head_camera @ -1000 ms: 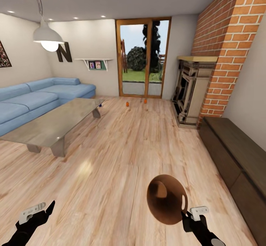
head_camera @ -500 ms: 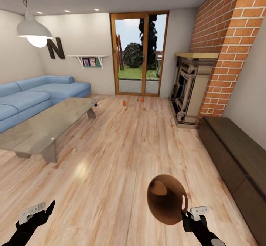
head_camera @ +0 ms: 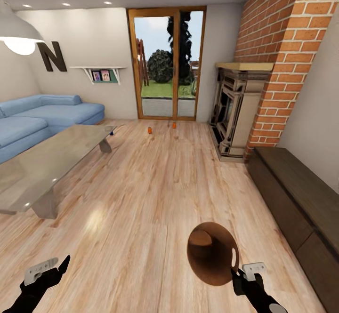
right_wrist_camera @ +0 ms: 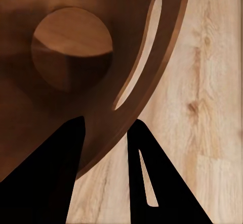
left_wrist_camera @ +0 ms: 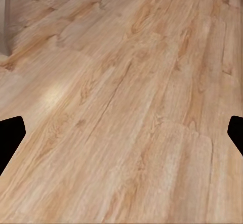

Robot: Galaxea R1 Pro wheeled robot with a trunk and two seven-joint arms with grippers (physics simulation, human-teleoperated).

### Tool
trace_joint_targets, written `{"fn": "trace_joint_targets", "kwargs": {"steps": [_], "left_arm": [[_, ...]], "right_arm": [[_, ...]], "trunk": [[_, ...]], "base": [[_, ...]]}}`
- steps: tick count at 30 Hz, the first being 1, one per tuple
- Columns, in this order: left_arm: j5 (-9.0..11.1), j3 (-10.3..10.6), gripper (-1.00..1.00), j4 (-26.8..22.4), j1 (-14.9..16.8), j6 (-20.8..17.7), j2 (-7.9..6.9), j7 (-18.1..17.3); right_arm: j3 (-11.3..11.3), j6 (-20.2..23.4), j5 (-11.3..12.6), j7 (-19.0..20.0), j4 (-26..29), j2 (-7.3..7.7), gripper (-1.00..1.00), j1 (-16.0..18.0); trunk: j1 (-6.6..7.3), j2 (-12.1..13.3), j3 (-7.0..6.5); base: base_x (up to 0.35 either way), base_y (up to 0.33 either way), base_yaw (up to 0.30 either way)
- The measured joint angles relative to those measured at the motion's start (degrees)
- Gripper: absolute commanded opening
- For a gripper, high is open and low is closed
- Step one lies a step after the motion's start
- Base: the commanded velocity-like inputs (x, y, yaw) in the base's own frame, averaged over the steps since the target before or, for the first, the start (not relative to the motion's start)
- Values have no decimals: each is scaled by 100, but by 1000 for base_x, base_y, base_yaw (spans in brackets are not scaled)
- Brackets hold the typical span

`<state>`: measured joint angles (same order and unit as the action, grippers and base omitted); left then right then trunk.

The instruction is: Put the three can of soda from the living room inside the tash can in the kitchen.

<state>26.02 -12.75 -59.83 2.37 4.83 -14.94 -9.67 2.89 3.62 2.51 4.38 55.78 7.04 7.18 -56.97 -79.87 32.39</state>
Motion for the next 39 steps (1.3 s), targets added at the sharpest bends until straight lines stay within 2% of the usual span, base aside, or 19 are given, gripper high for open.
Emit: {"fn": "trace_joint_targets", "kwargs": {"steps": [12,26,39], "left_arm": [[1,0,100,2,0,0,0,0],[0,-4,100,5,0,0,0,0],[1,0,100,1,-2,0,0,0]], "right_arm": [[9,0,-4,1,1,-6,-100,0],[22,0,-23,2,1,-9,-100,0],[15,0,-3,2,1,-9,-100,0]], "trunk": [[0,0,53],[0,0,57],[0,0,96]], "base": [[319,10,-16],[324,104,-4],[324,121,-156]]}}
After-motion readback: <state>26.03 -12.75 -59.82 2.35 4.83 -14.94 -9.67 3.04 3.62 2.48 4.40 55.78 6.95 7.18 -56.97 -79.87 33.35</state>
